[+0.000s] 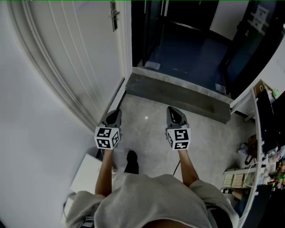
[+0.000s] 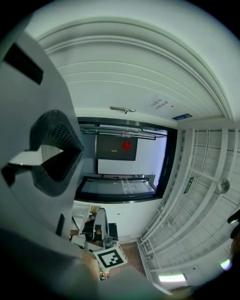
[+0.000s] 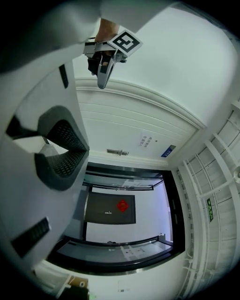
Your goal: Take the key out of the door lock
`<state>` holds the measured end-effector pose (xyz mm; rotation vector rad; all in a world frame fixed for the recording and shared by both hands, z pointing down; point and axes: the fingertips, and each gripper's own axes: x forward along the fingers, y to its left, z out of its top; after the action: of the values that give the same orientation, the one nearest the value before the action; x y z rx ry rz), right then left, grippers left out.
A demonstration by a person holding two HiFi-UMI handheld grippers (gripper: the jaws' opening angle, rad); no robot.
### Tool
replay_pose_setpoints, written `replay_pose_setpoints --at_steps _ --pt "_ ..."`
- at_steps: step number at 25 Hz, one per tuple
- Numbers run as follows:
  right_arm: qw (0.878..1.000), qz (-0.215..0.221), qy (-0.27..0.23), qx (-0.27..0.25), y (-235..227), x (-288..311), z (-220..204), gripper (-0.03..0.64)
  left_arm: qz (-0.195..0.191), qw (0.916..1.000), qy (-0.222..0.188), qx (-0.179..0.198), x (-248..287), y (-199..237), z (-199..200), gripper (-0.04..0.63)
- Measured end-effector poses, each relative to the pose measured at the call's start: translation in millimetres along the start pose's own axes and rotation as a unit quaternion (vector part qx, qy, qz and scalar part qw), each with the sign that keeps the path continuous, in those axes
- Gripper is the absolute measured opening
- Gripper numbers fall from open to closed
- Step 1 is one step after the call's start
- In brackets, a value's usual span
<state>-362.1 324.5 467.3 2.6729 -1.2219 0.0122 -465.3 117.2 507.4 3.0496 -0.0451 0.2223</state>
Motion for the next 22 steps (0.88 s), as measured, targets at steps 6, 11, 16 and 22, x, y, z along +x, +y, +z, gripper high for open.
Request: replay_pose_setpoints --at_steps 6,11,16,22 --pt "1.0 -0.01 -0.001 -0.004 -7.3 86.6 20.6 0.023 -0.012 0.9999 -0.008 0.007 64.3 61.2 33.6 0.017" --pt "1.0 -0.018 -0.002 -0.009 -11.1 147.1 34.3 0.023 -0.021 0.9997 -0.012 0.007 110.1 102.6 50.6 0.017" --pt "1.0 -0.028 -0.001 -0.015 -16.0 187.5 40.5 0.023 -0.03 0.9995 -0.013 0.006 147.1 131.7 59.2 0.017" --pt "0.999 -0.037 0.007 -0.013 -25.6 218.8 31.6 0.023 -0.045 0.9988 -0.012 0.011 185.9 147.7 64.4 0.017"
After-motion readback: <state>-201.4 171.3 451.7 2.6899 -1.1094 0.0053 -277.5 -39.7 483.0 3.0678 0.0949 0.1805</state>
